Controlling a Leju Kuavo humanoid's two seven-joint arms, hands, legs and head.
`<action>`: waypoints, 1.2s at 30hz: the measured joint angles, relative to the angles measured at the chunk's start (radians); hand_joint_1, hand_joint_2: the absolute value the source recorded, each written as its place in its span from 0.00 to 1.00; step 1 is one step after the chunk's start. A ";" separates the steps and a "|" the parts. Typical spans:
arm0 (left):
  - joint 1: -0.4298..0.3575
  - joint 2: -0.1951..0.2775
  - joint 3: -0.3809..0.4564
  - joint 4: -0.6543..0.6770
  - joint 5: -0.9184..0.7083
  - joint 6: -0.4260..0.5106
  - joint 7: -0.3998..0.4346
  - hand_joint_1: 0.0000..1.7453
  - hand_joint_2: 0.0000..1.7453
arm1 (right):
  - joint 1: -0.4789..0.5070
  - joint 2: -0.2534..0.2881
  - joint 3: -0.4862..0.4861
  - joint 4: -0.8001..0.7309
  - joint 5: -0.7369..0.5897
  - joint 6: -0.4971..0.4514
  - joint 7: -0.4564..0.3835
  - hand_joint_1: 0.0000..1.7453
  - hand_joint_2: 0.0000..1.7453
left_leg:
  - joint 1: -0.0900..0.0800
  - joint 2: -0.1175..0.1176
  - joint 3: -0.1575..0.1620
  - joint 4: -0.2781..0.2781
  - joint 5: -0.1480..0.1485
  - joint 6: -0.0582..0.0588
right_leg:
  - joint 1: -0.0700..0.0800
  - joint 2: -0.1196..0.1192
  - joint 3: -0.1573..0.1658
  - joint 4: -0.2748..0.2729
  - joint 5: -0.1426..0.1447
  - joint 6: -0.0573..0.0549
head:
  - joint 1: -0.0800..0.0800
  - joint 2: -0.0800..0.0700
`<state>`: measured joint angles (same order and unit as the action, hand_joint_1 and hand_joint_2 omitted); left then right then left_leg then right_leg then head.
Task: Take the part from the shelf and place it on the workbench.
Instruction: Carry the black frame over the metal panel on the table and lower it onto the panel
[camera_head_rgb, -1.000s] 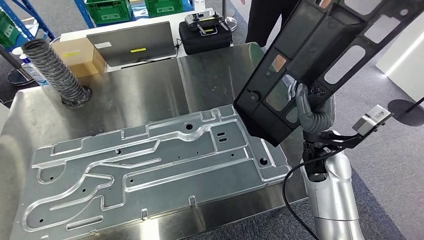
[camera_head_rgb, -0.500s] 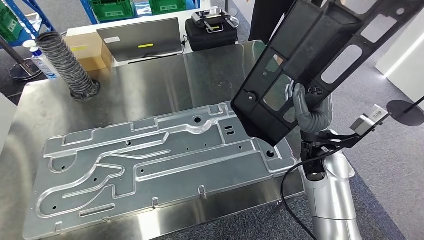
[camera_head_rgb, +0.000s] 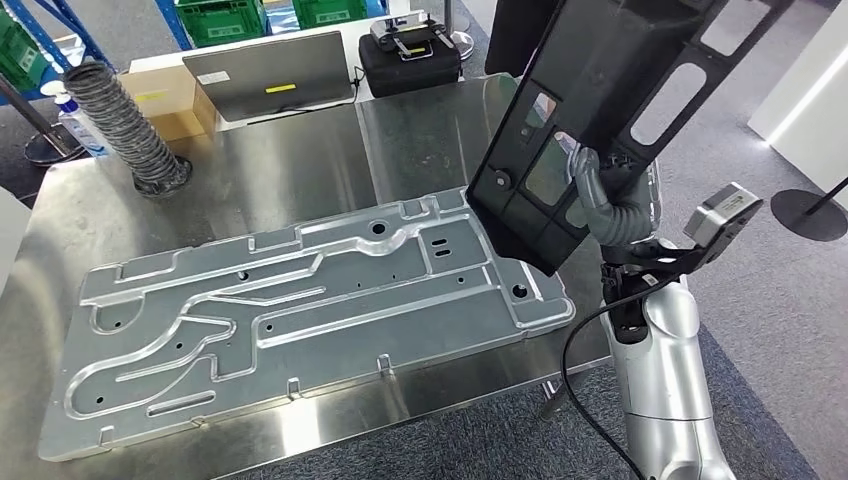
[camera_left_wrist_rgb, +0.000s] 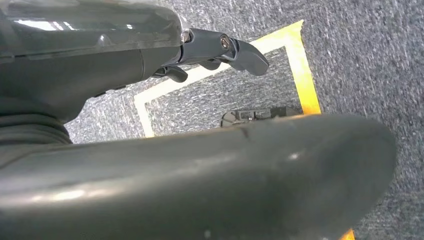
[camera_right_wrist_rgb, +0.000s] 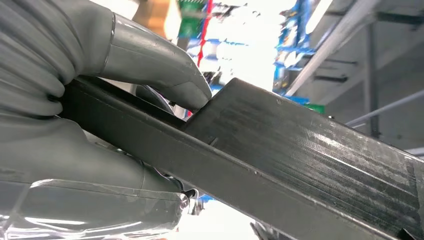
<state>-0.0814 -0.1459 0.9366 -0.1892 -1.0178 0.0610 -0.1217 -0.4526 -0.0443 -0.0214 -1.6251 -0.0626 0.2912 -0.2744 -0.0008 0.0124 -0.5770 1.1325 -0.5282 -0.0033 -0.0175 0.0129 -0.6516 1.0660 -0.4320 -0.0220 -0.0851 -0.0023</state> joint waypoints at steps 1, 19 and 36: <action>-0.001 0.000 -0.002 0.000 -0.001 -0.001 -0.001 0.00 0.00 | -0.010 0.000 0.004 0.000 0.028 -0.006 -0.002 1.00 1.00 | -0.005 0.002 0.032 -0.061 0.016 0.005 | -0.001 0.000 -0.002 -0.001 0.004 0.005 | 0.000 0.000; 0.005 -0.005 -0.009 0.000 -0.012 -0.015 -0.049 0.00 0.00 | -0.373 -0.010 0.332 0.210 0.767 -0.226 -0.012 1.00 1.00 | -0.018 0.016 -0.010 -0.092 0.065 0.005 | -0.004 0.008 0.001 0.012 -0.022 0.018 | 0.000 0.000; 0.003 -0.007 -0.010 0.000 -0.021 -0.012 -0.047 0.00 0.00 | -0.462 -0.266 0.604 0.306 1.069 -0.325 0.037 1.00 1.00 | -0.014 0.002 -0.004 -0.117 0.082 0.021 | -0.005 0.002 0.005 -0.008 -0.004 0.027 | 0.000 0.000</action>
<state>-0.0786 -0.1534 0.9271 -0.1892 -1.0384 0.0486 -0.1688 -0.9145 -0.3102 0.5823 -1.3192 1.0066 -0.0341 -0.2376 -0.0146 0.0145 -0.5810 1.0158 -0.4467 0.0174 -0.0222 0.0152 -0.6468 1.0577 -0.4356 0.0054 -0.0854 -0.0023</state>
